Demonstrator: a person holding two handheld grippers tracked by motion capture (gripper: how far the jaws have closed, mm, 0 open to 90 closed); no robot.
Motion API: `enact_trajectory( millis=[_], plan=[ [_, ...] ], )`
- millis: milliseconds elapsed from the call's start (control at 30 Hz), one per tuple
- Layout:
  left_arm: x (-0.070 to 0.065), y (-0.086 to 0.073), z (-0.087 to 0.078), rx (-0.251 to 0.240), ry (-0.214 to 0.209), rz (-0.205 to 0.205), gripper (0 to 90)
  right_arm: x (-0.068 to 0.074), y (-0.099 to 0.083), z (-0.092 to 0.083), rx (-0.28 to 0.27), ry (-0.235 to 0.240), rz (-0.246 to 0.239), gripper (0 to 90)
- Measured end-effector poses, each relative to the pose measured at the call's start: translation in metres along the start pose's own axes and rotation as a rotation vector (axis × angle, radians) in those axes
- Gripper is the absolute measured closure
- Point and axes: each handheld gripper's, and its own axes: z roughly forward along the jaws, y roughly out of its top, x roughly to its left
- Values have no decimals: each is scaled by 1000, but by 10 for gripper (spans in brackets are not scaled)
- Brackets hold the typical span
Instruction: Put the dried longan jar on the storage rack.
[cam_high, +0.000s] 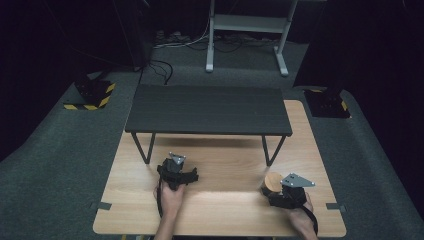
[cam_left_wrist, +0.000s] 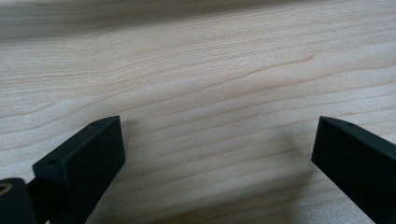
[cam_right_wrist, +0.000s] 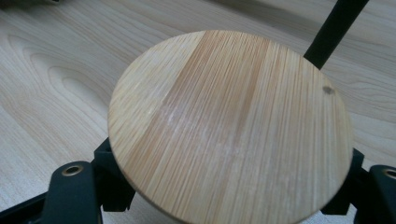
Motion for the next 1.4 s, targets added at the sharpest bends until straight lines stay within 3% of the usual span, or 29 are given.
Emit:
enact_trajectory(
  millis=[200,467,700,767,800,1000,1200,1400],
  plan=[
    [0,0,0,0,2,2,27,0,6,-1,1,18,-25,248],
    [0,0,0,-1,-1,0,27,-5,29,-16,-43,63,-56,248],
    [1,0,0,-2,-3,-2,27,-13,76,-39,-100,120,-125,249],
    [1,0,0,-1,-2,-1,27,-14,80,-41,-108,127,-133,249],
    [1,0,0,-2,-3,-2,27,-18,95,-47,-124,151,-146,249],
    [1,-1,0,-4,-5,-4,27,-25,132,-58,-154,208,-178,249],
    [2,-1,0,-3,-5,-4,27,-30,160,-63,-175,225,-194,249],
    [2,-1,0,-3,-7,-6,27,-33,192,-57,-188,200,-181,249]
  ],
)
